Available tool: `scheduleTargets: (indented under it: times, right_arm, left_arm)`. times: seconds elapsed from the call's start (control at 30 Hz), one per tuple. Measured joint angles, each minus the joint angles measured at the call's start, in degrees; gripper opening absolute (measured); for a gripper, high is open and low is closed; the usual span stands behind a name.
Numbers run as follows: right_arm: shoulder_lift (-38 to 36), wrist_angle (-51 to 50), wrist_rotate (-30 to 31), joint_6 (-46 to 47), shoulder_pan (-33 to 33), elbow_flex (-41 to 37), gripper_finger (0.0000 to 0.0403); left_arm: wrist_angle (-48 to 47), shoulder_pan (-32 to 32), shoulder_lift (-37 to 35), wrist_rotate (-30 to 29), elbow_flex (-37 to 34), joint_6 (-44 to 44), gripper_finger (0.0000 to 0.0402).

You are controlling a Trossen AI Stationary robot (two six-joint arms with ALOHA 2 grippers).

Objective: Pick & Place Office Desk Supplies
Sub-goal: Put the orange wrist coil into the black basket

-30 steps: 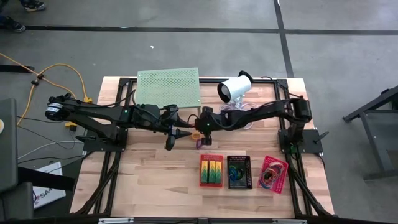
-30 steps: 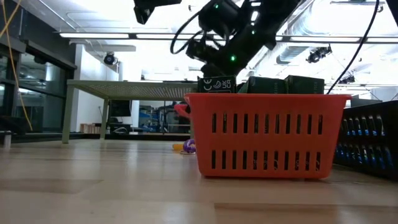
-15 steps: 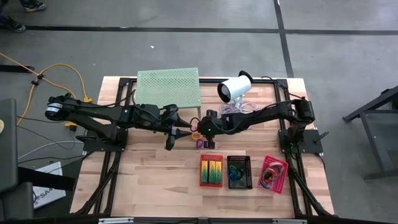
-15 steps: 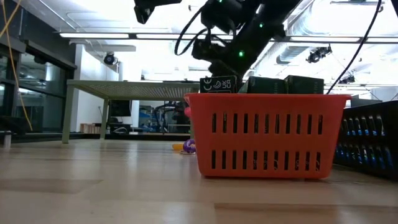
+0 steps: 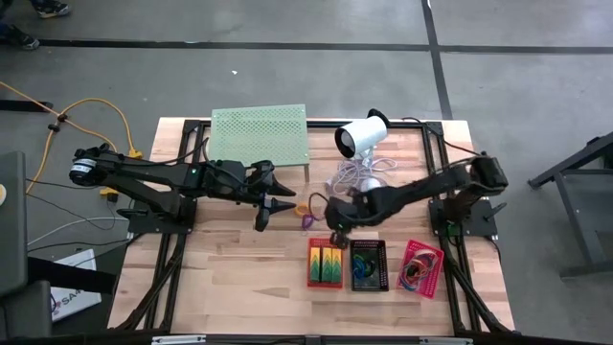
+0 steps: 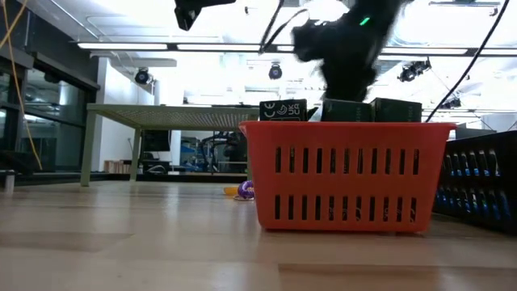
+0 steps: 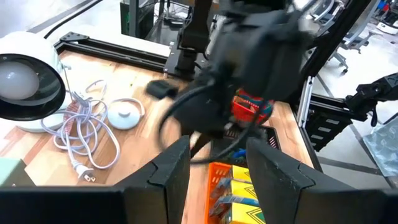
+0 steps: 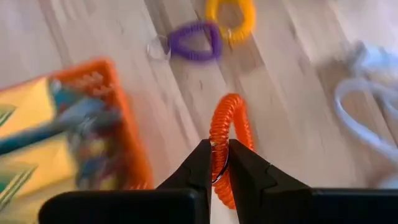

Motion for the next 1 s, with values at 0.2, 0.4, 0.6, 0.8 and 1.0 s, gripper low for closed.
scheduleTargets:
  times: [0.2, 0.4, 0.6, 0.8, 1.0]
  right_arm:
    - [-1.2, -6.4, 2.0, 17.3, 7.4, 0.0, 0.0029]
    - [-1.6, -10.1, 3.6, 34.2, 14.6, 0.0, 0.0029]
    - [-1.6, -12.3, 4.8, 45.7, 19.3, 0.0, 0.0029]
    - [-1.6, -13.3, 4.9, 49.5, 20.8, 0.0, 0.0029]
    - [-1.0, -14.5, 2.7, 50.9, 20.8, 0.0, 0.0029]
  left_arm:
    - [0.6, 0.0, 0.0, 0.0, 0.0, 0.0, 0.0152]
    - [1.3, 0.0, 0.0, 0.0, 0.0, 0.0, 0.0152]
    - [1.3, 0.0, 0.0, 0.0, 0.0, 0.0, 0.0152]
    - [1.6, 0.0, 0.0, 0.0, 0.0, 0.0, 0.0152]
    - [1.6, 0.0, 0.0, 0.0, 0.0, 0.0, 0.0152]
